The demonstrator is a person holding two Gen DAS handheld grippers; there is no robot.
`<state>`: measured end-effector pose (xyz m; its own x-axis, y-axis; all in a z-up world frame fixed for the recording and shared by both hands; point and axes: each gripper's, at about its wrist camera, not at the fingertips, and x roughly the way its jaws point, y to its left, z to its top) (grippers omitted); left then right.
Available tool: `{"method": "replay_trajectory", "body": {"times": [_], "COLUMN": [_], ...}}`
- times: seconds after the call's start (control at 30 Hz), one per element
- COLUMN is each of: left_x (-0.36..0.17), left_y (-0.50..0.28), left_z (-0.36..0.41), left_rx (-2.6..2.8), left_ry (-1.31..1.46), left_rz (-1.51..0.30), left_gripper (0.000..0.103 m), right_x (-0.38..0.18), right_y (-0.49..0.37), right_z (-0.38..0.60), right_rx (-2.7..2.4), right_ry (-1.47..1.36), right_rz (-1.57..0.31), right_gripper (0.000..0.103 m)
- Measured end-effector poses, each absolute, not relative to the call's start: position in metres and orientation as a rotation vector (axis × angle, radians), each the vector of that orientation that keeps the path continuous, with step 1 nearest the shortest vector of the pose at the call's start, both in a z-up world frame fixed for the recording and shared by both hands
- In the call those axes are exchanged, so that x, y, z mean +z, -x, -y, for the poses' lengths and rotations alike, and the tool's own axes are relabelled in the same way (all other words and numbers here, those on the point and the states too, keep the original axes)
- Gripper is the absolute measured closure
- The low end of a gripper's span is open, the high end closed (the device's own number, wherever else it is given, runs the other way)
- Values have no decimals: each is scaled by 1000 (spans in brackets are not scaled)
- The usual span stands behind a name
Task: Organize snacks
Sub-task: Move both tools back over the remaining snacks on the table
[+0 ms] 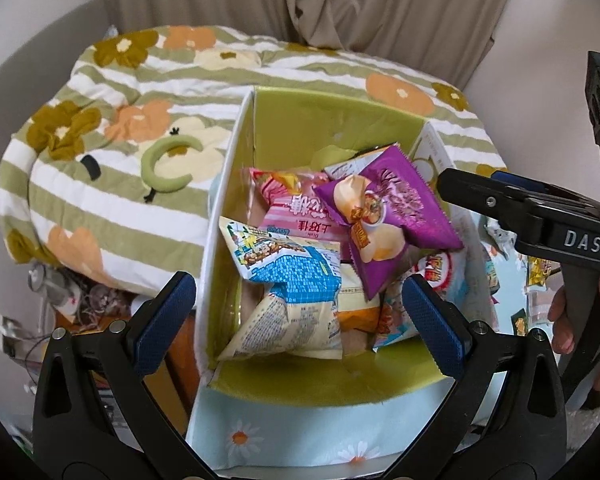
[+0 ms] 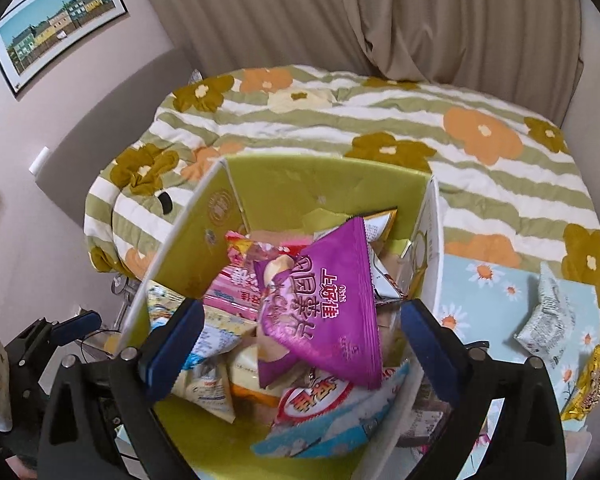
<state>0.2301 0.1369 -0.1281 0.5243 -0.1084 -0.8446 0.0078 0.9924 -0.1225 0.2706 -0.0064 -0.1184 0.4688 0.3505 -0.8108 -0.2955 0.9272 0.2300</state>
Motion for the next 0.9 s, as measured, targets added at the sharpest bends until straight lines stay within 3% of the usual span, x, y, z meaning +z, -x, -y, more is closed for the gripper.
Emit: {"method": "replay_trajectory", "body": {"times": [0.5,0.9], "left_x": [-74,-70], "left_y": [-165,-143], "left_z": [-108,-10], "left_rx": [-181,-274], "left_ry": [34,20], "left_rz": [-861,-844], "left_gripper": [1,1], "right_x": [-56,-55], "right_y": [-175,-110], "right_z": [43,150], "right_rx": [283,128], "right_ry": [-96,-112], "right_rz": [-839,-794], "right_gripper": [5,5]}}
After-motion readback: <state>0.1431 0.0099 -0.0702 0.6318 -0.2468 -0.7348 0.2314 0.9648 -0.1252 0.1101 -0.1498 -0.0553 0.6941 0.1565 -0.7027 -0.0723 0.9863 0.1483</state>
